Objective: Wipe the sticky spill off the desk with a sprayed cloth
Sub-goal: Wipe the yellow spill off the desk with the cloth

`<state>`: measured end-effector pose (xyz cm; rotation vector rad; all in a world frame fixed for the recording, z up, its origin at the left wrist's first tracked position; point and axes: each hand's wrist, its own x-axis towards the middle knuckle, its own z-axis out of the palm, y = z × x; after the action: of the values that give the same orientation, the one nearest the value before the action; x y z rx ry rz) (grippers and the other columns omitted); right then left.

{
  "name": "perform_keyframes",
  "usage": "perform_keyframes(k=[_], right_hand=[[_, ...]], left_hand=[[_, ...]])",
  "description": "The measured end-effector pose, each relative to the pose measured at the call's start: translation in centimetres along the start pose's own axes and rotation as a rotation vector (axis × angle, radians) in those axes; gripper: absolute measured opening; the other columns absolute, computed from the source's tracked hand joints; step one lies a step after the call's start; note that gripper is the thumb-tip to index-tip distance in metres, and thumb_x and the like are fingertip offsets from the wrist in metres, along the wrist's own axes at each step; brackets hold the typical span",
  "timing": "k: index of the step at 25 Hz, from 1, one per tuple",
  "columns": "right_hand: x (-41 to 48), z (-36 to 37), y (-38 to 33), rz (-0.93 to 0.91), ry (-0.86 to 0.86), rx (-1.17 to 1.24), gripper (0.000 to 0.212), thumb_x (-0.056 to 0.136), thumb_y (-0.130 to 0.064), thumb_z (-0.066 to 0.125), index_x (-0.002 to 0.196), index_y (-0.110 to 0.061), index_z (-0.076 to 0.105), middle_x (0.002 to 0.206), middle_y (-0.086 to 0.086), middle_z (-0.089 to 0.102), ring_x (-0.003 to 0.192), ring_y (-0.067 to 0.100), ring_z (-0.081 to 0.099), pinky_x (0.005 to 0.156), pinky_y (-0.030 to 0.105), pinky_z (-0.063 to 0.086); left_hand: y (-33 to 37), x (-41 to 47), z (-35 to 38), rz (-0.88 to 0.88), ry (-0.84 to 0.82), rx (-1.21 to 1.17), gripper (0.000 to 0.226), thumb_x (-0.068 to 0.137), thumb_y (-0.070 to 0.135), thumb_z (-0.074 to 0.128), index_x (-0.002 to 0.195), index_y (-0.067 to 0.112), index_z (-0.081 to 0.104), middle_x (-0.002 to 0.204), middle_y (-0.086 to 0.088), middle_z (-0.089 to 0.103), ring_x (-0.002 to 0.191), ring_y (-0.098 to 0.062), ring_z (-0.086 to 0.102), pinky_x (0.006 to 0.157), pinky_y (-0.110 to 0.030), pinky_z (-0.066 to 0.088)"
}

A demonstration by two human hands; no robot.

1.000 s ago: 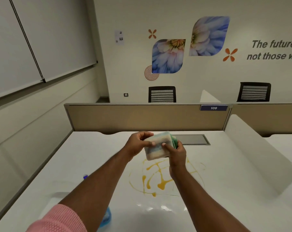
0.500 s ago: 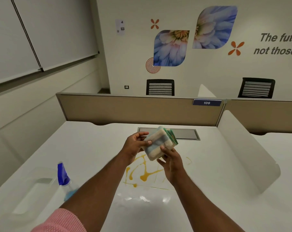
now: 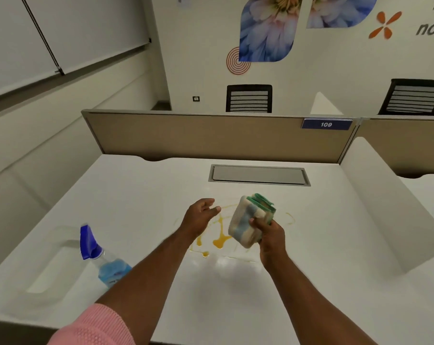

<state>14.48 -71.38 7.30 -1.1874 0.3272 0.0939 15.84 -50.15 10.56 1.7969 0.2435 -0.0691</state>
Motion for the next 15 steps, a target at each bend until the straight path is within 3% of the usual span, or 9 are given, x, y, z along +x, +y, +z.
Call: perform_keyframes(k=[4, 8, 11, 12, 15], right_hand=[[1.4, -0.3, 3.2, 0.006, 0.09, -0.224, 0.034, 0.059, -0.021, 0.076, 0.093, -0.014, 0.076, 0.09, 0.009, 0.076, 0.086, 0.031, 0.071, 0.075, 0.044, 0.059], [2.6, 1.3, 6.0, -0.055, 0.146, -0.461, 0.03, 0.063, -0.033, 0.072, 0.09, -0.02, 0.071, 0.087, 0.002, 0.074, 0.084, 0.025, 0.07, 0.073, 0.039, 0.058], [3.3, 2.3, 8.2, -0.171, 0.126, -0.764, 0.037, 0.07, -0.042, 0.068, 0.103, -0.027, 0.064, 0.094, -0.009, 0.063, 0.085, 0.007, 0.062, 0.064, 0.021, 0.045], [3.4, 2.5, 9.0, -0.216, 0.08, -0.887, 0.038, 0.073, -0.039, 0.068, 0.109, -0.029, 0.063, 0.097, -0.01, 0.058, 0.088, 0.006, 0.058, 0.067, 0.02, 0.044], [3.3, 3.2, 11.8, -0.339, -0.1, -1.241, 0.059, 0.08, -0.027, 0.07, 0.137, -0.021, 0.057, 0.108, 0.002, 0.057, 0.102, 0.022, 0.053, 0.083, 0.035, 0.046]], left_hand=[[-5.7, 2.3, -3.1, -0.024, 0.048, 0.446, 0.067, 0.1, 0.049, 0.056, 0.157, 0.022, 0.035, 0.167, -0.002, 0.031, 0.153, -0.023, 0.029, 0.124, -0.042, 0.028], [-10.7, 3.9, -5.2, 0.042, 0.028, 0.784, 0.075, 0.103, 0.057, 0.033, 0.163, 0.021, 0.006, 0.173, -0.005, -0.001, 0.159, -0.022, -0.003, 0.128, -0.047, 0.003], [-13.9, 4.0, -6.4, 0.09, 0.076, 0.895, 0.083, 0.097, 0.067, 0.014, 0.163, 0.019, 0.0, 0.172, -0.006, -0.005, 0.159, -0.023, -0.005, 0.127, -0.046, 0.001], [-15.0, 3.7, -6.6, 0.101, 0.088, 0.91, 0.085, 0.096, 0.069, 0.008, 0.163, 0.018, 0.0, 0.172, -0.006, -0.004, 0.159, -0.023, -0.005, 0.128, -0.046, 0.001], [-18.4, 2.1, -6.6, 0.093, 0.085, 0.966, 0.088, 0.095, 0.071, 0.0, 0.163, 0.015, 0.001, 0.172, -0.007, -0.004, 0.159, -0.024, -0.004, 0.129, -0.05, 0.004]])
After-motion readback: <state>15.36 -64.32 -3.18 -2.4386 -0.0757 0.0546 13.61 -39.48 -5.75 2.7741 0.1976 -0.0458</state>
